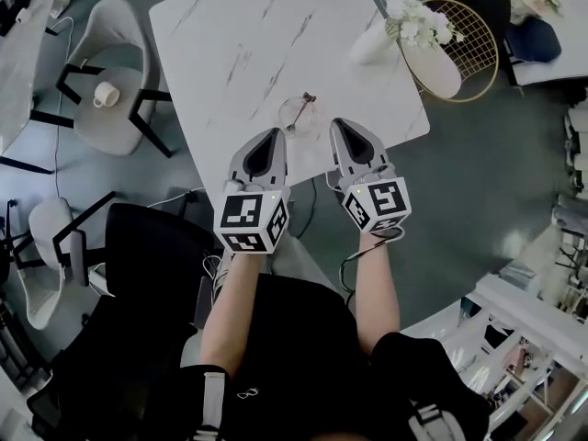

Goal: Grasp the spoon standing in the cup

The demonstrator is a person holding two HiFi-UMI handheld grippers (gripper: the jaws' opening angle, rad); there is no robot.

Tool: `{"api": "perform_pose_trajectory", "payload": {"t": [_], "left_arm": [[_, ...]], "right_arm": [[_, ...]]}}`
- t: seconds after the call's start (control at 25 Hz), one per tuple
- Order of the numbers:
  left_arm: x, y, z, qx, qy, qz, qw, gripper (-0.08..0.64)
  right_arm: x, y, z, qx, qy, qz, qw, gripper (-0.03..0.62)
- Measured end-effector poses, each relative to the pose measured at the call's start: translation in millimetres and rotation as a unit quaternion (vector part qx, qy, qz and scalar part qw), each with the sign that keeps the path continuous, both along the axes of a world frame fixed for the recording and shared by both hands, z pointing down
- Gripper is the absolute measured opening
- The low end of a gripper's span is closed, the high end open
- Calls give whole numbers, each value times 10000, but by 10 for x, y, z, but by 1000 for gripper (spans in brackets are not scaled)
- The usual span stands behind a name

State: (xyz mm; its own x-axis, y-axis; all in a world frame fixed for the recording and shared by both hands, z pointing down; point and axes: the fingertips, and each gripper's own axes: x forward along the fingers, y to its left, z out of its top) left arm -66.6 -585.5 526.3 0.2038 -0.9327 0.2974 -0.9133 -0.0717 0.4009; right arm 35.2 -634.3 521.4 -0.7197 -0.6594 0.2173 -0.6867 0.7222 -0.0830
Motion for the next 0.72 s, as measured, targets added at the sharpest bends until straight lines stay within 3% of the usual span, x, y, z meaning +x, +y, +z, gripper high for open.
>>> {"api": "perform_pose_trajectory", "payload": {"t": [0.12, 0.24, 0.4, 0.56, 0.72], "left_arm": [[-66, -54, 61, -92, 44, -39, 9999, 15], [-151, -96, 93, -165, 19, -76, 9998, 15], [-271, -114, 155, -270, -1, -128, 9996, 15], [-353, -108, 224, -360, 3, -160, 9992, 15], [-420, -101, 221, -381, 126, -197, 9990, 15]], "right_arm": [[-79, -166, 185, -213, 208, -232, 9993, 80], [-162, -317, 424, -396, 482, -378, 9973, 84], [-257, -505, 812, -814, 802, -479, 9923, 138], [-334, -652, 1134, -1085, 1136, -591, 9858, 152], [-418, -709, 1290, -1328, 1075, -671, 9830, 152]]}}
